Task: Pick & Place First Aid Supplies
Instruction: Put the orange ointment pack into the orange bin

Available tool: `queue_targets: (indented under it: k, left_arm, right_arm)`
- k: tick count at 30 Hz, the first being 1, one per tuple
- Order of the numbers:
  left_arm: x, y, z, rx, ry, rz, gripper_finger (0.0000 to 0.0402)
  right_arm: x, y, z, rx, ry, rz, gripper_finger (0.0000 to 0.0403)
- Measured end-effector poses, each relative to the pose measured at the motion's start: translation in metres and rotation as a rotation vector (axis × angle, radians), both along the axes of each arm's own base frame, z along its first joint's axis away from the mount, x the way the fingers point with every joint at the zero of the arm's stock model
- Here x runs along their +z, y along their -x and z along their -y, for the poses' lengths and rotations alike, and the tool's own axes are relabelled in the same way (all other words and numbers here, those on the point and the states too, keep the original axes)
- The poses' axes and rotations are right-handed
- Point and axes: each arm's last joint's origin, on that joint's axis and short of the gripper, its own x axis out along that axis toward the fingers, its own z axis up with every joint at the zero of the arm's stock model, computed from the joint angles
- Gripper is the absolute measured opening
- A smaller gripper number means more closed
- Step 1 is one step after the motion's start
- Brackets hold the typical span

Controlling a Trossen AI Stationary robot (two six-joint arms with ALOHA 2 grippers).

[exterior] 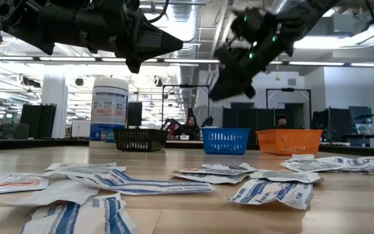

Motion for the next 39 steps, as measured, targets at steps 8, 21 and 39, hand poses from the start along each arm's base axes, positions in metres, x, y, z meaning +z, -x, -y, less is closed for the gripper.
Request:
queue_targets:
  k: [8, 21, 39]
  left_arm:
    - [-0.001, 0.000, 0.000, -0.002, -0.002, -0.008, 0.0011]
    - [-0.001, 0.000, 0.001, -0.002, -0.002, -0.008, 0.0011]
    - [-0.001, 0.000, 0.001, -0.003, 0.001, -0.008, 0.0011]
  right_arm:
    - [0.050, 0.013, -0.052, 0.205, 0.117, 0.087, 0.0102]
    - [0.063, 0.028, -0.128, 0.354, 0.286, 0.099, 0.0102]
    - [0.063, 0.029, -0.137, 0.386, 0.284, 0.104, 0.0102]
